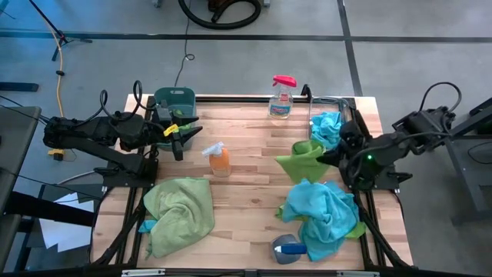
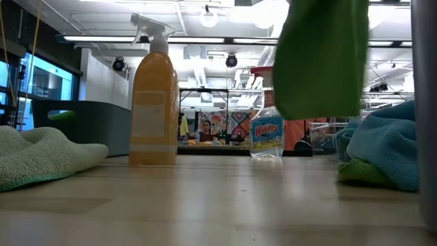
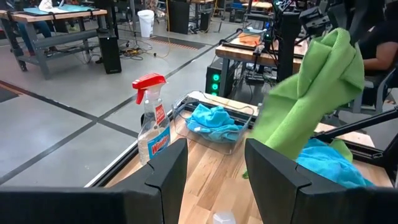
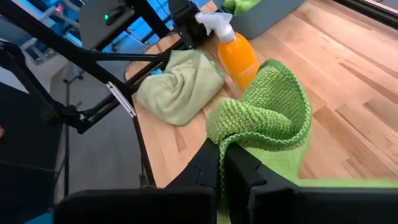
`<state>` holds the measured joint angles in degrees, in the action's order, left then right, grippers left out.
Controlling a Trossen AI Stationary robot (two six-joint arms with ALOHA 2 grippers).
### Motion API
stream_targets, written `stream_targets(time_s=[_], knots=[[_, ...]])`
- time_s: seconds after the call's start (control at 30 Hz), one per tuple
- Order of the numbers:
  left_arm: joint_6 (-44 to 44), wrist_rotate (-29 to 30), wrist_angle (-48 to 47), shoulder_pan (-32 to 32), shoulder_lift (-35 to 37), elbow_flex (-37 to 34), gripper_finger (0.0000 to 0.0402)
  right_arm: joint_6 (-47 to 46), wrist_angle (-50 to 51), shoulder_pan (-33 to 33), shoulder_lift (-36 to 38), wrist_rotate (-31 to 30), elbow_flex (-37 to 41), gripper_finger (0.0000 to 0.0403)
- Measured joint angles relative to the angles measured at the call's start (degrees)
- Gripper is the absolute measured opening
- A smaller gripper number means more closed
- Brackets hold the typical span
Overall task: Sort microfiber towel by color & place in baskets
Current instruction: Put the green microfiber towel into the green bin
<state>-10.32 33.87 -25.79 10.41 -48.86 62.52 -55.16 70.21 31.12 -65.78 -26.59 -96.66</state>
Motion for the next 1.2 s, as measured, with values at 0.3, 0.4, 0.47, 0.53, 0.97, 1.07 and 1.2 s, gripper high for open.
stream_targets(time_s=[0.3, 0.4, 0.47, 0.53, 0.97, 1.07, 1.2], knots=[[11.28, -3.05, 8.33, 0.02, -4.40, 0.11, 0.0152, 7.48, -6.10, -3.90, -2.97, 2.30, 0.04, 0.0000], [12.88, -6.48, 12.63, -0.16, -7.75, 1.76, 0.0164, 15.46, -13.17, -7.31, -4.62, 6.51, 0.04, 0.0000], [13.00, -8.13, 13.36, -0.31, -10.21, 3.36, 0.0177, 20.52, -18.10, -9.48, -5.80, 9.75, 0.04, 0.0000], [12.22, -8.26, 13.20, -0.33, -12.68, 5.33, 0.0192, 25.69, -22.51, -11.57, -6.81, 12.57, 0.04, 0.0000], [4.52, -26.35, 13.71, -0.35, -24.05, 17.03, 0.0267, 43.90, -39.31, -18.90, -12.61, 30.95, 0.04, 0.0000], [4.49, -29.92, 13.87, -0.39, -25.33, 17.81, 0.0268, 45.44, -41.35, -19.55, -13.29, 31.72, 0.04, 0.0000], [3.63, -33.94, 14.75, -1.01, -27.36, 17.77, 0.0268, 48.20, -45.79, -20.18, -14.45, 33.69, 0.04, 0.0000]])
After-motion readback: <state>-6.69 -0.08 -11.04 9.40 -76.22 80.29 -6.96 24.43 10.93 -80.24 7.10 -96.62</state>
